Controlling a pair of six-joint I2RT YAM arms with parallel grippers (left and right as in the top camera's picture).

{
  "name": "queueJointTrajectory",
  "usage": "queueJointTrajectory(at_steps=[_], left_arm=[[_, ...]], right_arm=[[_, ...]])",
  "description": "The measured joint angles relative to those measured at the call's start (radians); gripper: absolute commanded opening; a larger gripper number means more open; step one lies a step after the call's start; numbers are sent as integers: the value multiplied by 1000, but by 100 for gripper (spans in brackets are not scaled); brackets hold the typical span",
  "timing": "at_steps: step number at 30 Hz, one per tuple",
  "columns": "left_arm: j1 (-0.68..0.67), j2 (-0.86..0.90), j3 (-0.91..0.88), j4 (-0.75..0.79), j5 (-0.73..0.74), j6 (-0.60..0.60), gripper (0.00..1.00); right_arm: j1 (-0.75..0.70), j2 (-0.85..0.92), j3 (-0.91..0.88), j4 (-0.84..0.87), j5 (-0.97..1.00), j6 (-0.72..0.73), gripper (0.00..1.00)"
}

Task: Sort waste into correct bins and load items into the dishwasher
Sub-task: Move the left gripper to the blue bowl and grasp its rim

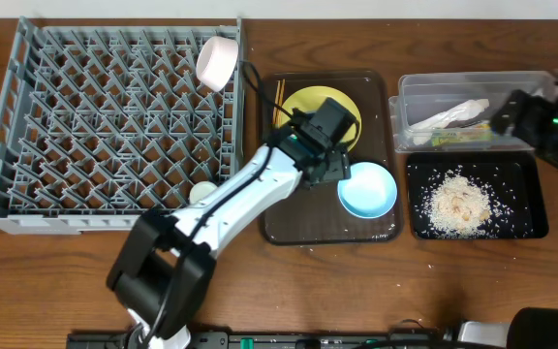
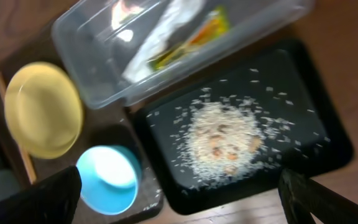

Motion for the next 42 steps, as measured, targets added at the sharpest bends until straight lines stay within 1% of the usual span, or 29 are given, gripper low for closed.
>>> queueJointTrajectory(at_steps=[2, 5, 10, 18, 21, 23, 29, 34, 42], left_arm=[[-11, 27, 0, 5, -1, 1, 78], [-23, 64, 0, 23, 3, 14, 73], [-45, 82, 0, 64, 18, 62, 68], [-85, 127, 0, 86, 31, 109, 66], [-80, 158, 0, 92, 41, 111, 57], [-78, 162, 0, 97, 45, 114, 54], [-78, 162, 0, 103, 46, 124, 35], [-78, 162, 0, 103, 48, 123, 8], [-78, 154, 0, 87, 48, 130, 7]], right_arm=[[-33, 0, 0, -4, 3, 2, 99], [-63, -2, 0, -13, 11, 3, 99], [-68, -3, 0, -15, 18, 3, 99], [-68, -3, 0, -15, 20, 3, 99], [-68, -3, 0, -15, 20, 3, 99], [-68, -3, 0, -15, 20, 3, 99], [-68, -3, 0, -15, 20, 3, 99], [-68, -3, 0, -15, 20, 3, 99], [-68, -3, 0, -15, 20, 3, 99]])
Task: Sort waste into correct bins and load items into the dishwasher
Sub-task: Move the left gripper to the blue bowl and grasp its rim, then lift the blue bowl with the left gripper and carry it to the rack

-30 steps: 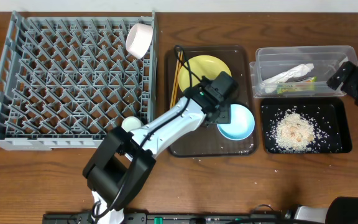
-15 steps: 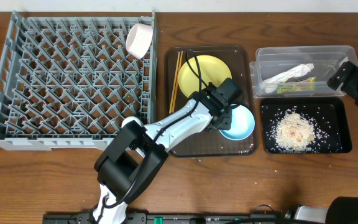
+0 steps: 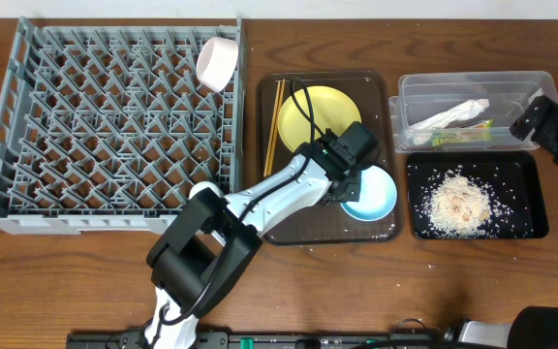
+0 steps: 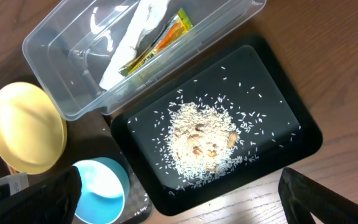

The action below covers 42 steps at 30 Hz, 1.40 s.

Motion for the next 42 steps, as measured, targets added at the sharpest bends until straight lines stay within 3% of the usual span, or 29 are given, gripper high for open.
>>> queueJointTrajectory(at_steps=[11, 21, 30, 42], left_arm=[[0, -223, -1, -129, -110, 41, 7], [0, -287, -1, -216, -293, 137, 7], [58, -492, -1, -284, -659, 238, 7], [240, -379, -1, -232, -1233, 289, 8]], right_arm=[[0, 0, 0, 0, 0, 0, 99], [0, 0, 0, 0, 0, 0, 99], [0, 0, 0, 0, 0, 0, 99], [0, 0, 0, 0, 0, 0, 99]])
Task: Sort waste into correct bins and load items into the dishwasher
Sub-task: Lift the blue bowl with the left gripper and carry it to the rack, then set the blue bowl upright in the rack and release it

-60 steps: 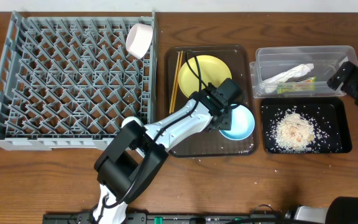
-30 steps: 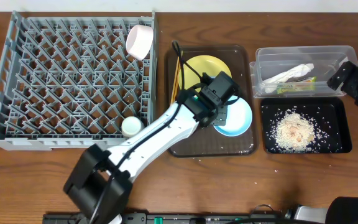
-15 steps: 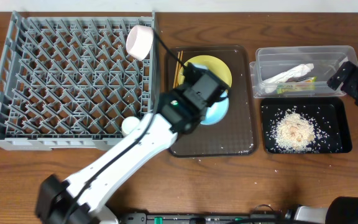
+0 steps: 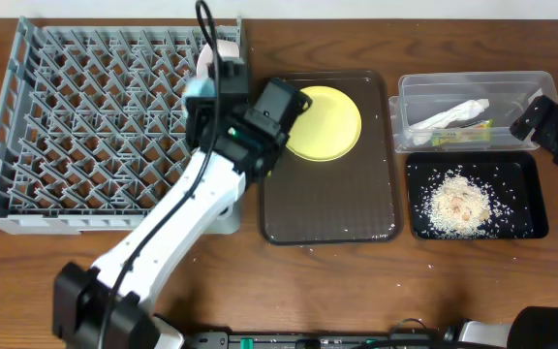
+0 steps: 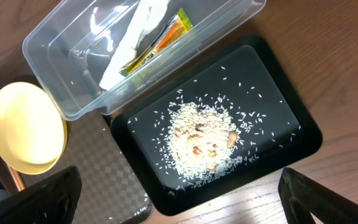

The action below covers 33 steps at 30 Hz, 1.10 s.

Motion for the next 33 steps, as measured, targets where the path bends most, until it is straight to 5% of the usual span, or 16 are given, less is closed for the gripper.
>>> queueJointTrajectory(at_steps=[14, 30, 33], left_arm=[[111, 299, 0, 197, -361, 4, 7], [95, 388, 0, 193, -355, 3, 7], [84, 388, 0, 191, -344, 4, 17]], right_arm=[[0, 0, 0, 0, 0, 0, 99], [0, 0, 0, 0, 0, 0, 99], [0, 0, 0, 0, 0, 0, 99]])
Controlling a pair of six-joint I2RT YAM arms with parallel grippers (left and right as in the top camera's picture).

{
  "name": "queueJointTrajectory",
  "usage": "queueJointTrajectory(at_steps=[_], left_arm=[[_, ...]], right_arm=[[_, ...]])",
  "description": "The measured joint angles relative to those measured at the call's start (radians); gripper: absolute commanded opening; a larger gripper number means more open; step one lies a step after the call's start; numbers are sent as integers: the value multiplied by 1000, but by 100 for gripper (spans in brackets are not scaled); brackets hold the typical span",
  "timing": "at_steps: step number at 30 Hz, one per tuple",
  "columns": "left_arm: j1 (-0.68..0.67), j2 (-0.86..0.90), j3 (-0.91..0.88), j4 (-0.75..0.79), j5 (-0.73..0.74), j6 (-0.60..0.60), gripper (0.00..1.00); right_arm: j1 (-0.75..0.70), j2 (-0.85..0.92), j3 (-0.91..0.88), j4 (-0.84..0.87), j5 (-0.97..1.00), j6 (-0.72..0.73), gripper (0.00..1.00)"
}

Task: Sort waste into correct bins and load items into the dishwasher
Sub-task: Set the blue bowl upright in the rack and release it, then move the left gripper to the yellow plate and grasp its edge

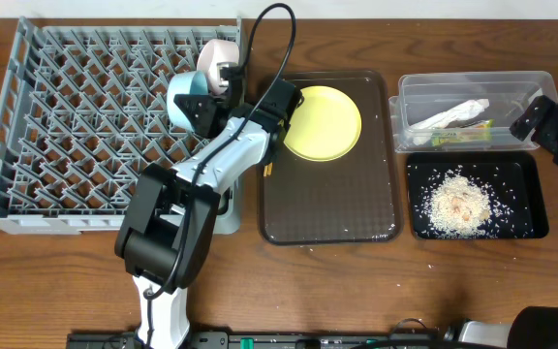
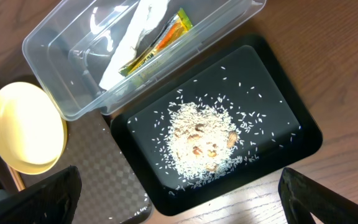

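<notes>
A blue bowl (image 1: 184, 105) stands tilted on edge in the right side of the grey dish rack (image 1: 66, 116), just below a white cup (image 1: 219, 53). My left gripper (image 1: 206, 109) is against the bowl's rim and looks shut on it. A yellow plate (image 1: 323, 121) (image 2: 23, 127) lies at the back of the brown tray (image 1: 327, 204). My right gripper (image 2: 179, 190) hovers open and empty over the black tray (image 2: 291, 124) at the far right (image 1: 541, 116).
The black tray holds a heap of rice (image 1: 458, 202) with scattered grains. Behind it stands a clear bin (image 1: 473, 92) with wrappers inside (image 2: 148, 37). The left arm's cable loops above the rack and the brown tray.
My left gripper has carried the blue bowl a little further left and down into the rack's right side, below the white cup. The right arm and everything on the right are unchanged.
My left gripper was over the brown tray beside the blue bowl, then down at the bowl's rim. Later the bowl was gone from the tray and held at the rack's right edge. Now it sits among the rack's pegs. The right gripper drew back and stayed open.
</notes>
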Motion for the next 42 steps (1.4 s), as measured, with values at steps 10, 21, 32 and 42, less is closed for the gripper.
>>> queueJointTrajectory(at_steps=[10, 21, 32, 42], left_arm=[[-26, 0, -2, -103, 198, -2, 40], [-20, -45, -4, -131, 492, -5, 61], [-30, -353, -4, -117, 956, -10, 68], [-48, -339, -3, -115, 1284, -315, 49]], right_arm=[[0, 0, 0, 0, 0, 0, 99], [0, 0, 0, 0, 0, 0, 99], [0, 0, 0, 0, 0, 0, 99], [0, 0, 0, 0, 0, 0, 99]])
